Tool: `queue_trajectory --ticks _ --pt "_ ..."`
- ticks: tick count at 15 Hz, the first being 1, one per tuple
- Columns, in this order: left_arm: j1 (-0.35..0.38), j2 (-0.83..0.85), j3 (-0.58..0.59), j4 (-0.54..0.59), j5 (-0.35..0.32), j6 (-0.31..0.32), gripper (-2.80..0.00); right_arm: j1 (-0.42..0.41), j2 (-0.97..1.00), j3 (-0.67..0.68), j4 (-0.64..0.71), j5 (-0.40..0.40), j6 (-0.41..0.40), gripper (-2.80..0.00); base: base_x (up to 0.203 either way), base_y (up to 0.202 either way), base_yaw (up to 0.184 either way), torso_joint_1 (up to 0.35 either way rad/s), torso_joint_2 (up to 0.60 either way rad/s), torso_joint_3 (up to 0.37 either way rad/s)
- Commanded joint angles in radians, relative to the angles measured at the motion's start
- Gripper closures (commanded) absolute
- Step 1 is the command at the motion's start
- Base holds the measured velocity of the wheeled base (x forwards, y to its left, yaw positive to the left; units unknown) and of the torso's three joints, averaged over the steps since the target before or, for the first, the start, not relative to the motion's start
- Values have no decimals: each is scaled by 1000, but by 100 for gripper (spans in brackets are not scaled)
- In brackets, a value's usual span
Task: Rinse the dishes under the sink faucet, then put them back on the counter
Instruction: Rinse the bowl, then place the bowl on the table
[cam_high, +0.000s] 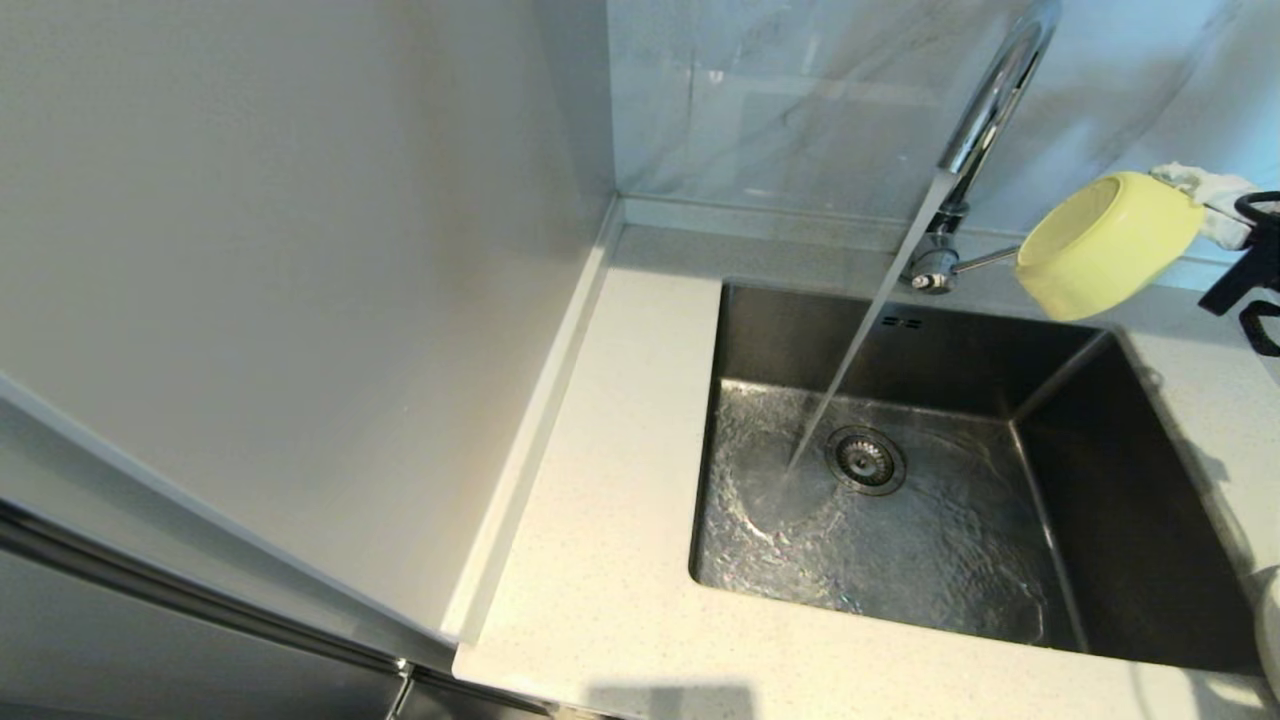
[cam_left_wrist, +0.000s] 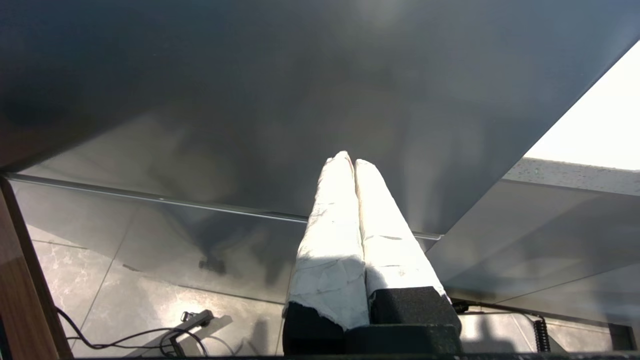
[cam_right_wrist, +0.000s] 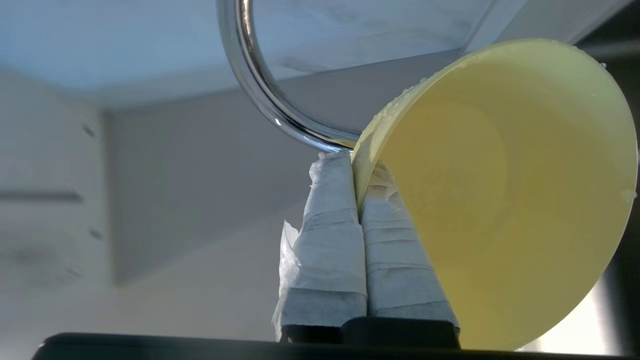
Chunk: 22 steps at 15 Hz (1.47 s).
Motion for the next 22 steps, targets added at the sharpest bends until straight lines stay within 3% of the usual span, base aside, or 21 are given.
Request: queue_trajectory --ticks 1,4,7,8,9,10,12,14,16,19,22 --pt "0 0 0 0 0 0 0 -39 -10 -19 -3 44 -59 0 0 0 0 0 0 0" --pt "0 0 0 0 0 0 0 -141 -23 -140 101 106 -100 0 0 0 0 0 0 0" --pt "0 0 0 0 0 0 0 -223 -52 -301 534 79 -115 0 0 0 0 0 0 0" --pt "0 0 0 0 0 0 0 -233 -64 -342 704 59 -155 0 0 0 0 0 0 0" --pt "0 0 0 0 -1 0 0 -237 -74 -385 893 27 -249 0 0 0 0 0 0 0" --pt "0 0 0 0 -1 0 0 -228 -79 -430 1064 -11 -412 0 0 0 0 0 0 0" --pt "0 0 0 0 0 0 0 -158 -81 -495 1351 -116 -878 0 0 0 0 0 0 0" --pt "0 0 0 0 0 0 0 -52 -48 -525 1529 -329 -1365 0 0 0 0 0 0 0" --pt "0 0 0 0 -1 0 0 15 32 -546 1622 -547 -1738 0 0 0 0 0 0 0" --pt "0 0 0 0 0 0 0 17 83 -563 1670 -698 -2066 0 0 0 0 0 0 0" --pt "0 0 0 0 0 0 0 6 89 -556 1594 -730 -2131 0 0 0 0 0 0 0"
